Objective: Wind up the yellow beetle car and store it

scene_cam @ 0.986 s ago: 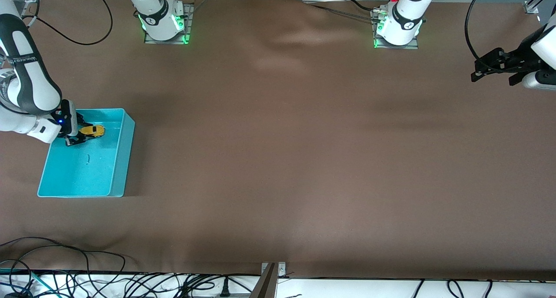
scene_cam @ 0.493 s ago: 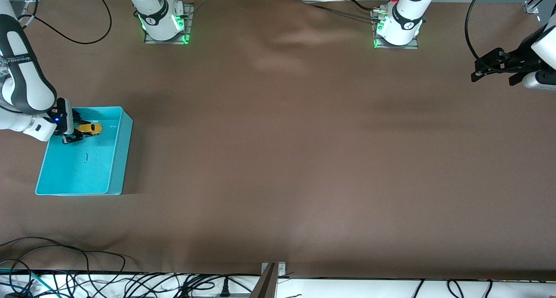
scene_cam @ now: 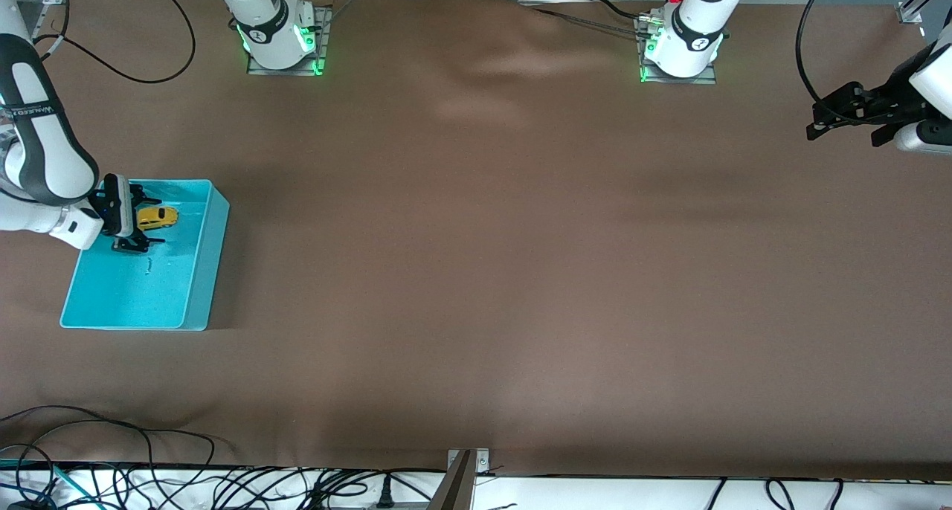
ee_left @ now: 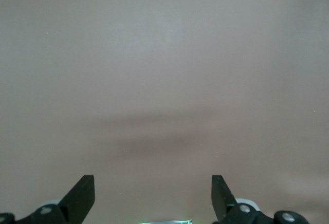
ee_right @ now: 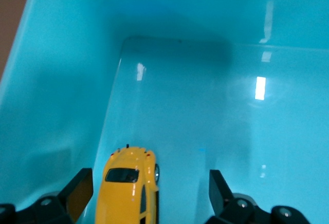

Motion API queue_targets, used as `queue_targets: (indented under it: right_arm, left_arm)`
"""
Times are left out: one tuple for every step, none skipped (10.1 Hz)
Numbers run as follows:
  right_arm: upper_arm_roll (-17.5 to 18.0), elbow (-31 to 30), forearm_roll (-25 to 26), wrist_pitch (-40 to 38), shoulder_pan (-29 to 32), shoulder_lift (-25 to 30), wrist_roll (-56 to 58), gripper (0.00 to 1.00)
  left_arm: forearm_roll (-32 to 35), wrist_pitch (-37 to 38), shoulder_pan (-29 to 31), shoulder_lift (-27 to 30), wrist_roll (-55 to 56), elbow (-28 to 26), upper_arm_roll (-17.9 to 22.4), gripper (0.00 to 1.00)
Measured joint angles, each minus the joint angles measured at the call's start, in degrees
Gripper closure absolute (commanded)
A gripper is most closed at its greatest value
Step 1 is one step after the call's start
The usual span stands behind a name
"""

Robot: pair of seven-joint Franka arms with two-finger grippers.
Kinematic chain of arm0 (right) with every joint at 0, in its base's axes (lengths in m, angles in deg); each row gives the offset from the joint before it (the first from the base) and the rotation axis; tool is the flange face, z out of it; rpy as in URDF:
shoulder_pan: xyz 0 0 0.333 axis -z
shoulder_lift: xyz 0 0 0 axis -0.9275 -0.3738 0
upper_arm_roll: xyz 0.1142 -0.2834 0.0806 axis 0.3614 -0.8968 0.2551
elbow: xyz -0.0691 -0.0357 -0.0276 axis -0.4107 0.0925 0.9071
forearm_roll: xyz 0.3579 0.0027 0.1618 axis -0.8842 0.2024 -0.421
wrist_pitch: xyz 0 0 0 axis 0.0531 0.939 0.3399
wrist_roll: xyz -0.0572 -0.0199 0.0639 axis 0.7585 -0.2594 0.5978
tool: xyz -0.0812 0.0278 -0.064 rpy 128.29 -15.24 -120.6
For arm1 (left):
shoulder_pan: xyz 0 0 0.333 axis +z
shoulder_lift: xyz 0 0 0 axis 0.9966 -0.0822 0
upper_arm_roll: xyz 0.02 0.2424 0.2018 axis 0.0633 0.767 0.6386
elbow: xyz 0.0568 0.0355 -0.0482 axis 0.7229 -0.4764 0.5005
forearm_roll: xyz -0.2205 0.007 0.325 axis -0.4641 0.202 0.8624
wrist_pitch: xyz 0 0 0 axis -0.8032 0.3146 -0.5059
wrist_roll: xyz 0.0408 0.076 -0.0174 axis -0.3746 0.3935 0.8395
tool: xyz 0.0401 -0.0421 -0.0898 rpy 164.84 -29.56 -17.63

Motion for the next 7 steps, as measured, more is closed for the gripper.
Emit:
queue_targets:
  right_arm:
    - [0.08,2.44,-0.01,-2.25,-1.46,0.06,-2.04,0.00]
    - [0.12,4.99,-0.02,-4.36,-3.07,0.17,-3.97,0.00]
    - [0.13,7.35,-0.02,-6.74,-4.35,0.48,-6.36,0.00]
    - [0.15,9.25,-0.02,-8.76,-5.39,1.21,-9.15,0.00]
    - [0.20,10.41,-0.02,-9.74,-6.53,2.62,-12.64,0.00]
    - [0.25,10.81,-0.03,-10.33,-8.05,4.67,-17.62,0.00]
    - [0.31,10.85,-0.04,-11.30,-9.52,6.99,-23.57,0.00]
  left_arm:
    - [0.00,0.00,0.00,0.00,0.00,0.00,0.00,0.00]
    - [0.00,0.00,0.00,0.00,0.00,0.00,0.00,0.00]
    - [0.00,0.00,0.00,0.00,0.00,0.00,0.00,0.00]
    - [0.00,0.00,0.00,0.00,0.00,0.00,0.00,0.00]
    - [0.00,0.00,0.00,0.00,0.00,0.00,-0.01,0.00]
    - [0.00,0.00,-0.01,0.00,0.00,0.00,-0.04,0.00]
    - [0.00,0.00,-0.01,0.00,0.00,0.00,-0.04,0.00]
